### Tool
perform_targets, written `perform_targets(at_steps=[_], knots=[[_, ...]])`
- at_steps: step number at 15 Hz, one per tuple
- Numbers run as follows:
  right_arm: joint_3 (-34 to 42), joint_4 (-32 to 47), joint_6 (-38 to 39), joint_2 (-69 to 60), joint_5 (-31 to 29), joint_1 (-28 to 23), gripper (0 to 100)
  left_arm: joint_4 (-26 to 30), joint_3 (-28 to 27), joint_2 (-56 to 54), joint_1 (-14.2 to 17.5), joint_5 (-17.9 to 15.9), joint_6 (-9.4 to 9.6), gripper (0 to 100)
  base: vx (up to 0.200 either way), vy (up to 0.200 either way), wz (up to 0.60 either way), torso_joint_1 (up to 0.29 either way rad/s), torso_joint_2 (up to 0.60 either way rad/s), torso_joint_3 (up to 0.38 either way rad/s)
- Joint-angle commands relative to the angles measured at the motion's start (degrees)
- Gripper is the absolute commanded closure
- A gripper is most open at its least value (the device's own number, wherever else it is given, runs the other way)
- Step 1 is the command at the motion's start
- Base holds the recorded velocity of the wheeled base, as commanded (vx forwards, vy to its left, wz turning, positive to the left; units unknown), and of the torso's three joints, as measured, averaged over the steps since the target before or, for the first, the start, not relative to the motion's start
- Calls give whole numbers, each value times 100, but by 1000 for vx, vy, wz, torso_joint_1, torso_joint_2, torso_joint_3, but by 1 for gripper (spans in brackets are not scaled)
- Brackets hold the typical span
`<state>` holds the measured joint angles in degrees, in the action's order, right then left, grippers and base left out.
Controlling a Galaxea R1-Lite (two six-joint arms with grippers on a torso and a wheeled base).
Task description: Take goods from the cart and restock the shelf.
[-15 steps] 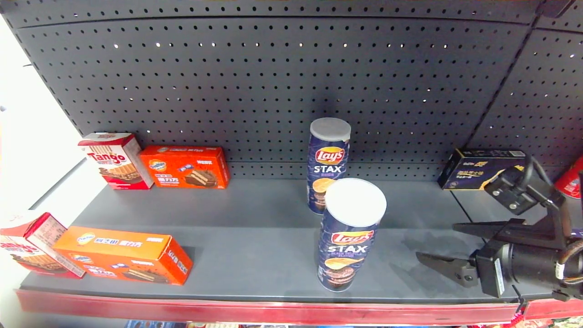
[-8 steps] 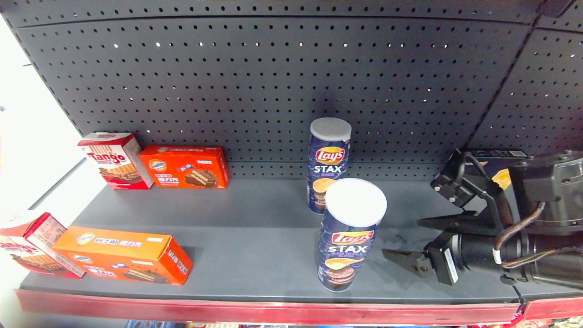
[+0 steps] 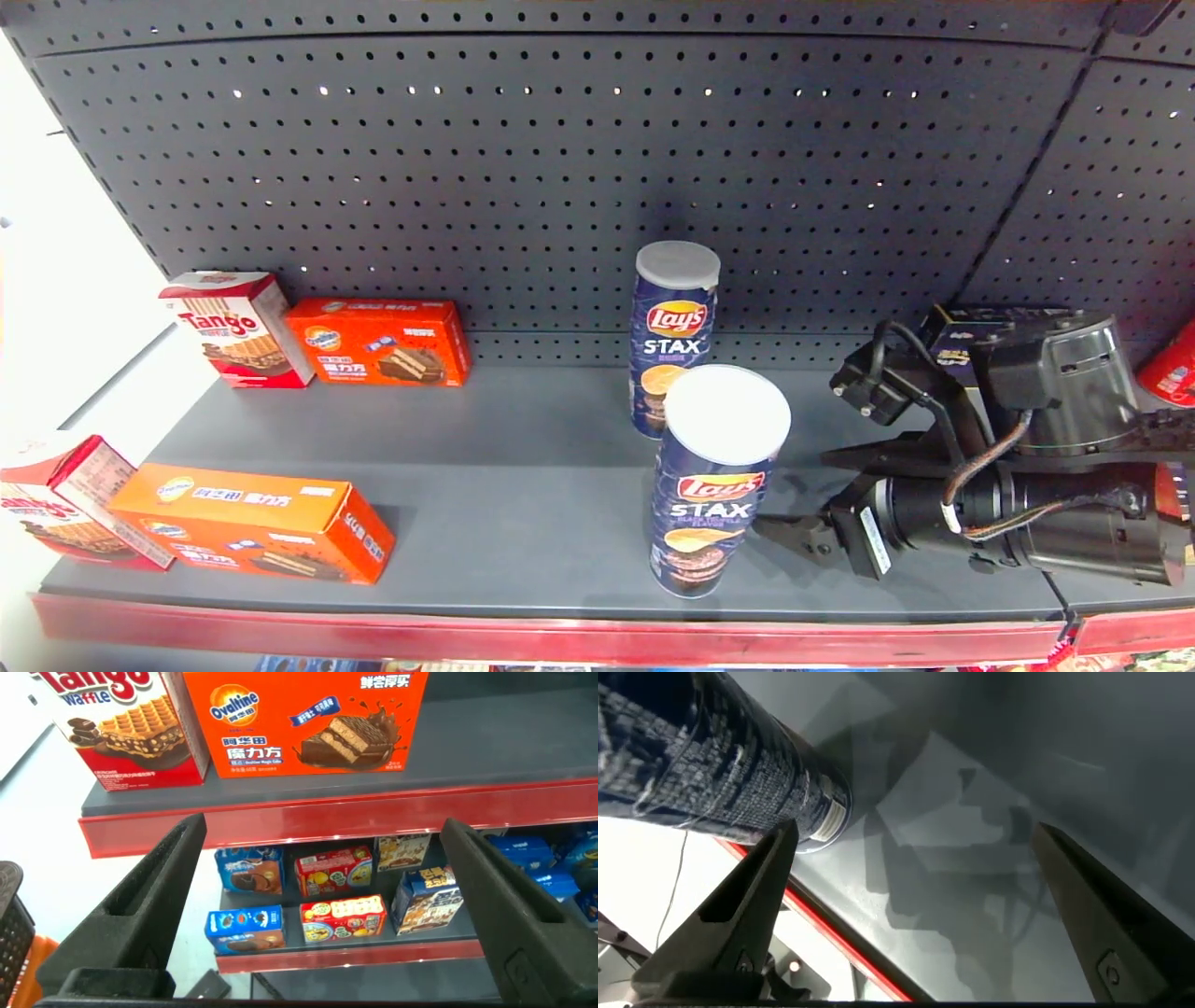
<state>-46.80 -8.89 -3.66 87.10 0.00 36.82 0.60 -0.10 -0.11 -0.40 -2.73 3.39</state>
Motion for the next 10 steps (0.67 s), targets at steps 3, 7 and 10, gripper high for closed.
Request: perform_targets(at_steps=[3, 7, 10], knots=[[-101, -8, -3, 167, -9, 80, 0, 2, 1, 11, -4, 1, -5, 0, 0, 0, 0, 0, 0, 0], [-145, -8, -3, 228, -9, 80, 0, 2, 1, 11, -4, 1, -5, 0, 0, 0, 0, 0, 0, 0], [-198, -8, -3, 290, -9, 98, 0, 2, 1, 11, -4, 1, -5, 0, 0, 0, 0, 0, 0, 0]])
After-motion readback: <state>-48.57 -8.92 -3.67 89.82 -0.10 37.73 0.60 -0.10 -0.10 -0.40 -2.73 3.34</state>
